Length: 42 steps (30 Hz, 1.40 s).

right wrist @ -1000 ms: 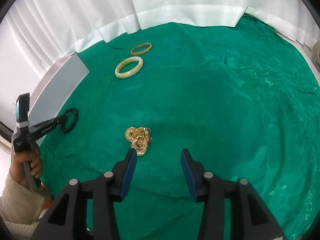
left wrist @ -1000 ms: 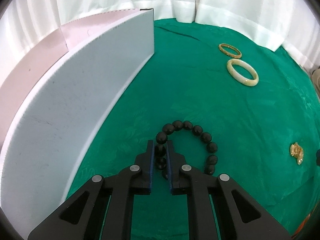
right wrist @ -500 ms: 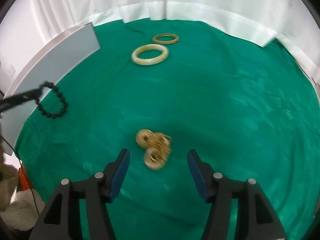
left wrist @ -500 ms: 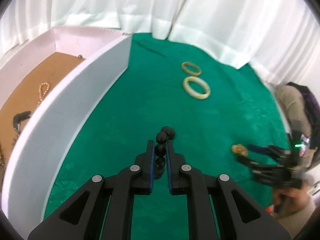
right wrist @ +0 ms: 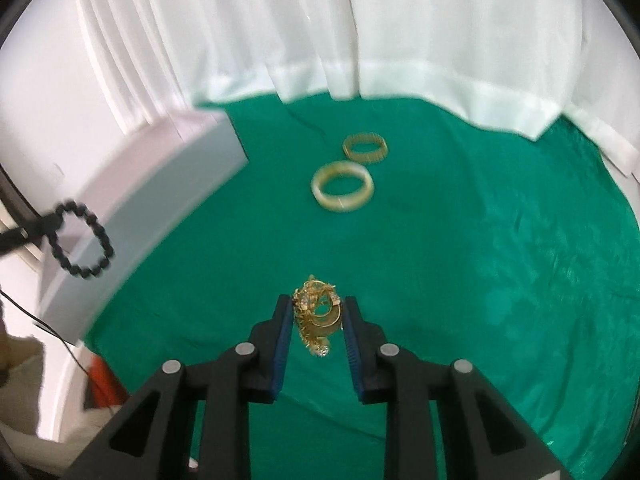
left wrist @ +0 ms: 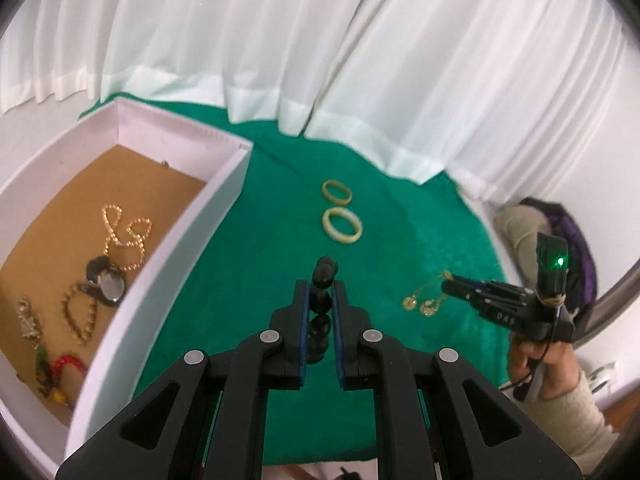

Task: Organize jewelry
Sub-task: 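Carry the black bracelet and gold charms into the white box and open both tools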

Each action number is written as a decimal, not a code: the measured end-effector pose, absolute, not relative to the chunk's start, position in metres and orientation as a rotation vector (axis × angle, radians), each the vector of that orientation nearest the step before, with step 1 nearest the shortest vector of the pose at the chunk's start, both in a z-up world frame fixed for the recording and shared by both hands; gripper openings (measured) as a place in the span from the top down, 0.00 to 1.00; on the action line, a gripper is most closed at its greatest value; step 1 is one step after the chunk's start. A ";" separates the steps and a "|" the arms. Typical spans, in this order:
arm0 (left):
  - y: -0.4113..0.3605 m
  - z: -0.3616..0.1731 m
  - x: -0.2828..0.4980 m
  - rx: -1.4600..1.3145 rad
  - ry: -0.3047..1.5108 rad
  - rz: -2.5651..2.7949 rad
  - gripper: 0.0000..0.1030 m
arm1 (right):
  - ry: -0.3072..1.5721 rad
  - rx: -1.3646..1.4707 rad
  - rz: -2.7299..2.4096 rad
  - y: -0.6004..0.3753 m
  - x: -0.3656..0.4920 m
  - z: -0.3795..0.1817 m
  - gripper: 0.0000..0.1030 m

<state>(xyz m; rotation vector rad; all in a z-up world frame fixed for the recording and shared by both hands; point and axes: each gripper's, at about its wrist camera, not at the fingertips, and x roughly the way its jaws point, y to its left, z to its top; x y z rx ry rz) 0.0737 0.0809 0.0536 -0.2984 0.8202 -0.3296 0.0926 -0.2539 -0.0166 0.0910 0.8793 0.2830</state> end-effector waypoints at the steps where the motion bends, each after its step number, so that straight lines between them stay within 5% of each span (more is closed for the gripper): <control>1: 0.082 0.057 0.072 -0.303 0.813 -0.331 0.92 | 0.867 0.097 0.298 -0.252 0.093 -0.005 0.75; 10: 0.144 0.106 0.053 -0.360 0.714 -0.269 0.92 | 0.734 0.096 0.512 -0.194 0.120 0.105 0.75; 18: 0.222 0.106 0.051 -0.387 0.659 -0.053 0.92 | 0.690 0.080 0.695 -0.093 0.155 0.146 0.75; 37: 0.321 -0.035 0.152 -0.436 0.889 0.211 0.90 | 0.860 -0.186 0.553 0.069 0.259 0.033 0.75; 39: 0.318 -0.043 0.155 -0.419 0.918 0.232 0.73 | 0.887 -0.200 0.533 0.071 0.268 0.018 0.73; 41: 0.314 -0.042 0.150 -0.401 0.912 0.254 0.34 | 0.878 -0.191 0.517 0.066 0.268 0.013 0.45; 42: 0.312 -0.040 0.145 -0.393 0.897 0.263 0.30 | 0.868 -0.179 0.520 0.064 0.266 0.013 0.42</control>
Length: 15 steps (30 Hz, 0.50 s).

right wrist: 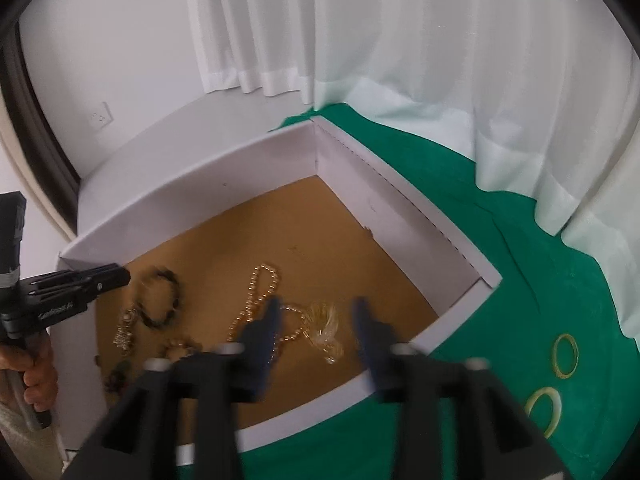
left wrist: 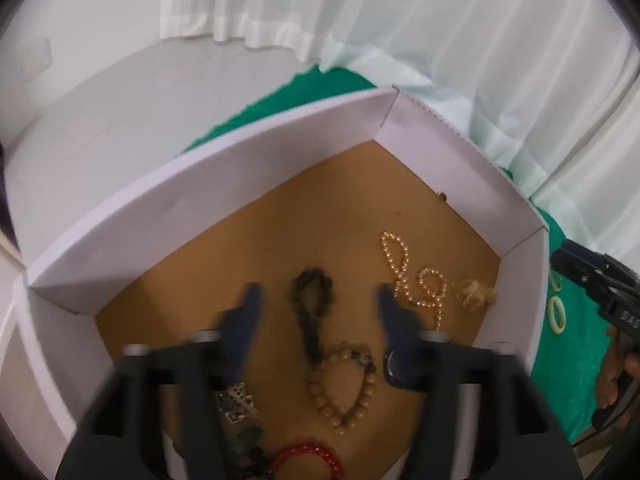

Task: Organize jewelry

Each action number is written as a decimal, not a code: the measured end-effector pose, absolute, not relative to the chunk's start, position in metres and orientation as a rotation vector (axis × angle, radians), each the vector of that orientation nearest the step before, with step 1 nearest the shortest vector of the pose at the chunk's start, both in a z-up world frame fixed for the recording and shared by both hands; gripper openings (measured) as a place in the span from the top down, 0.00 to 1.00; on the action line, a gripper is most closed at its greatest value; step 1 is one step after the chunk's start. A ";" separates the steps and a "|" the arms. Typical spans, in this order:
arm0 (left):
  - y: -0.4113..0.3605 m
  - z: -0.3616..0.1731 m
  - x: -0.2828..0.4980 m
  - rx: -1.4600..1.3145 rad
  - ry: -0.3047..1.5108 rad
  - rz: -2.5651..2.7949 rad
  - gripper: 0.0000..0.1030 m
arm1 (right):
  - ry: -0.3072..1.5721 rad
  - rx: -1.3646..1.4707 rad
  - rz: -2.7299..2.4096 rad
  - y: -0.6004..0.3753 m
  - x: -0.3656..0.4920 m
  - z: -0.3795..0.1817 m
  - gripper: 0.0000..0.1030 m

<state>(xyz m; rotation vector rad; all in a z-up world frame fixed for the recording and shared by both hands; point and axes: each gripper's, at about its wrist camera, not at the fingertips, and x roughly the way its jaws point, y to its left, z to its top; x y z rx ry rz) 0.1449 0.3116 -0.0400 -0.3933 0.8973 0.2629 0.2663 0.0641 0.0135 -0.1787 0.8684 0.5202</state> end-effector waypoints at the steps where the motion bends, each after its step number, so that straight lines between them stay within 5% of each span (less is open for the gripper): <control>1: 0.309 -0.038 0.139 -0.381 0.885 0.266 0.29 | 0.862 -0.166 0.526 0.060 0.262 0.015 0.41; 7: 0.274 -0.014 0.101 -0.320 0.834 0.251 0.22 | 0.811 -0.172 0.483 0.024 0.220 0.021 0.26; 15: 0.176 0.010 0.064 -0.242 0.784 0.065 0.16 | 0.802 -0.222 0.320 -0.068 0.149 -0.020 0.25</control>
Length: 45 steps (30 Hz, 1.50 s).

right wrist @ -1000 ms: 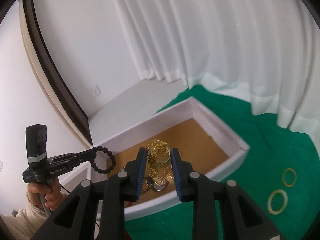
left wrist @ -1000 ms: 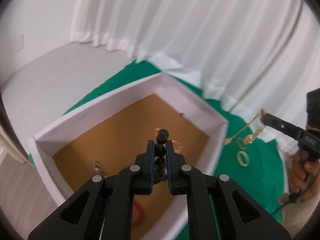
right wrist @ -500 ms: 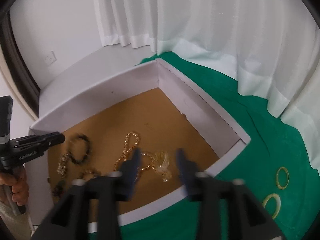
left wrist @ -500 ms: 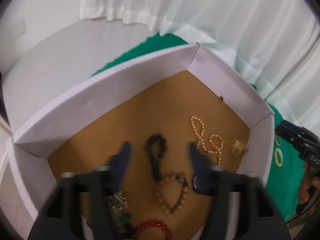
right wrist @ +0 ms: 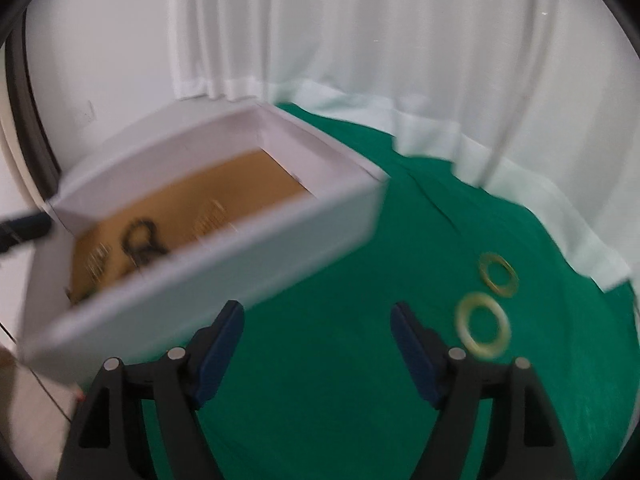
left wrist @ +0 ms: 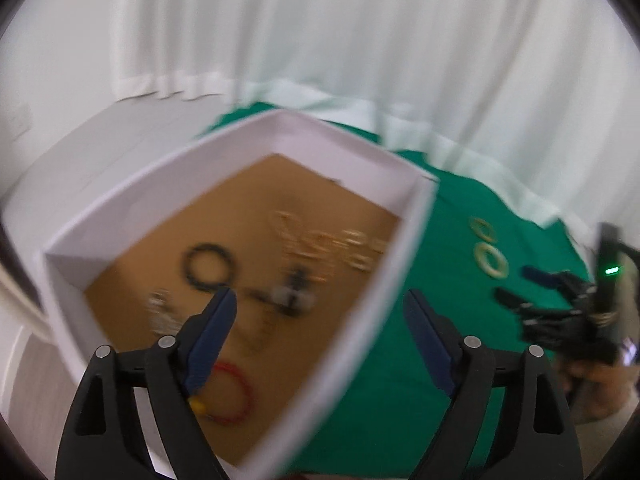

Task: Organize jewelry

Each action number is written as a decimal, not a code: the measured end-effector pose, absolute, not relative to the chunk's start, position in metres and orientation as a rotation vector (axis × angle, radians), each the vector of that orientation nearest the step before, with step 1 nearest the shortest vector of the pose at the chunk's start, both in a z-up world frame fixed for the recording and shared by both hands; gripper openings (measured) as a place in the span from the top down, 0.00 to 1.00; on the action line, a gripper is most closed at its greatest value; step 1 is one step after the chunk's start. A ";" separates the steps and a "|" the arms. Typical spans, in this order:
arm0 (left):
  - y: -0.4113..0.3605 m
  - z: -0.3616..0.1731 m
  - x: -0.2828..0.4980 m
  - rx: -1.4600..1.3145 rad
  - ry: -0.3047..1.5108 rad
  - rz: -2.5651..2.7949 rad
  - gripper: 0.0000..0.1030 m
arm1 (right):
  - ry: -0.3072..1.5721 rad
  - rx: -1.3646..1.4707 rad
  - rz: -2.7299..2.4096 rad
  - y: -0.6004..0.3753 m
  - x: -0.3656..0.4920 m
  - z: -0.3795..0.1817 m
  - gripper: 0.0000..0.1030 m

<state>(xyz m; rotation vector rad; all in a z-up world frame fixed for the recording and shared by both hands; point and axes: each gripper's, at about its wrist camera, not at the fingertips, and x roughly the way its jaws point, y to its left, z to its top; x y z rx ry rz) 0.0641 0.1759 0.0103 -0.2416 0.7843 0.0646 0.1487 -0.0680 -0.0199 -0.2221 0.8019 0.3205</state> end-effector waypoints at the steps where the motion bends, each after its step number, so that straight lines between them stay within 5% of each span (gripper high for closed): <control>1: 0.160 0.010 0.062 -0.234 0.788 0.030 0.15 | 0.808 -0.219 0.296 -0.080 0.142 -0.026 0.25; 17: -0.055 -0.079 0.108 0.007 0.965 -0.247 0.12 | 0.852 -0.039 -0.175 -0.293 0.090 -0.105 0.18; 31: -0.081 -0.094 0.167 0.016 1.023 -0.251 0.12 | 0.868 0.066 -0.181 -0.324 0.084 -0.130 0.16; 45: -0.092 -0.130 0.332 -0.103 1.018 -0.121 0.14 | 0.868 0.073 -0.181 -0.323 0.082 -0.130 0.15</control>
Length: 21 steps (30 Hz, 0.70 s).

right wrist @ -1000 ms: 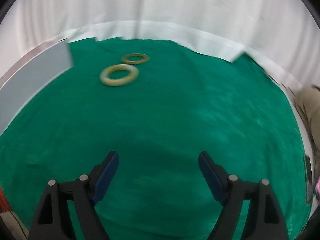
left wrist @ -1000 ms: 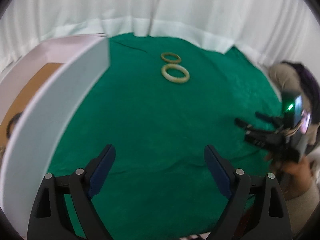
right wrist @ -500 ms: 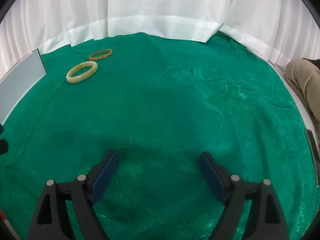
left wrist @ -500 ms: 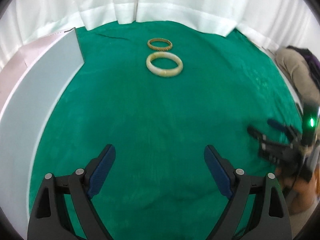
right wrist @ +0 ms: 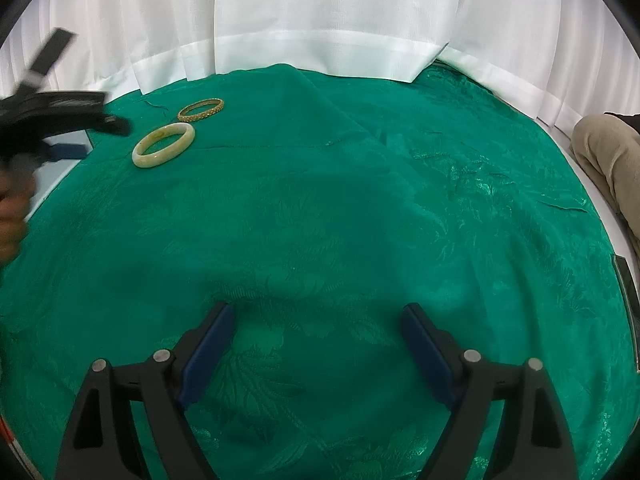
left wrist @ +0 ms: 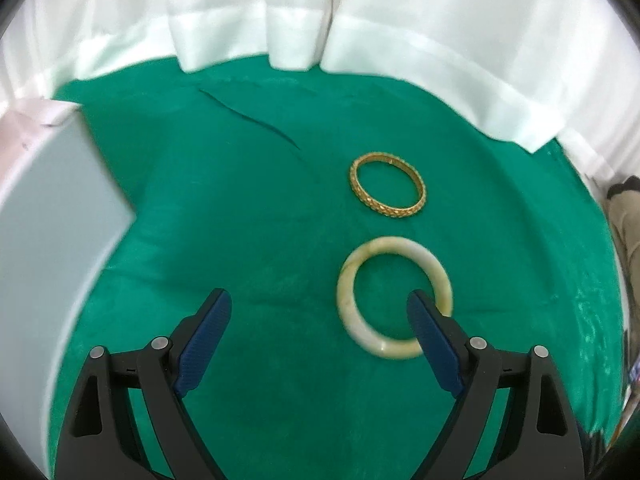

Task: Organize jewelry

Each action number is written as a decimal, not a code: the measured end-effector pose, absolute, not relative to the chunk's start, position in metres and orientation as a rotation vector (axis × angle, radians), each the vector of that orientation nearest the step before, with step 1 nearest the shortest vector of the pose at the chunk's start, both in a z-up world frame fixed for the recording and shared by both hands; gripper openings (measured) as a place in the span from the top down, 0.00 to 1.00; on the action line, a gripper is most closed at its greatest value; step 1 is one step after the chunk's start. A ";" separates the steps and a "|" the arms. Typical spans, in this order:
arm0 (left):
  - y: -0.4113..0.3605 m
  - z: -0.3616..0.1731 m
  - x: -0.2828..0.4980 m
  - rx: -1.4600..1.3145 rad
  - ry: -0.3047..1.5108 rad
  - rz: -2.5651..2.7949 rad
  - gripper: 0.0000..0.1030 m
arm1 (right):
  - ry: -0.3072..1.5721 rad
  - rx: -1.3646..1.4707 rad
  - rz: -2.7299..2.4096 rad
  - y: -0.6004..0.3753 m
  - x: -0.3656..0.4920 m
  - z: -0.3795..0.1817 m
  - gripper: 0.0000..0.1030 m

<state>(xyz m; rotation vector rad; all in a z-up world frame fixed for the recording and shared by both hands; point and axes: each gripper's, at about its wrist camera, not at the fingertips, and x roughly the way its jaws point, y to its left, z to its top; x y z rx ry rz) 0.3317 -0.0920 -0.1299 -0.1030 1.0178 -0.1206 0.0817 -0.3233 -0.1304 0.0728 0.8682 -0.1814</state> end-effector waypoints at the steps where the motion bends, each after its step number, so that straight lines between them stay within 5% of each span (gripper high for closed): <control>1: -0.095 -0.134 0.335 -0.094 1.029 -0.122 0.15 | 0.868 0.073 -0.182 -0.323 0.082 -0.130 0.15; 4: -0.111 -0.144 0.333 0.034 1.010 -0.092 0.21 | 0.868 0.073 -0.181 -0.323 0.082 -0.130 0.15; 6: -0.113 -0.143 0.326 0.058 0.968 -0.103 0.37 | 0.869 0.075 -0.182 -0.323 0.082 -0.130 0.14; 8: -0.112 -0.139 0.323 0.068 0.956 -0.128 0.88 | 0.869 0.075 -0.182 -0.323 0.082 -0.130 0.14; 21: -0.028 -0.129 0.252 -0.049 1.059 -0.170 0.92 | 0.869 0.077 -0.182 -0.323 0.082 -0.130 0.14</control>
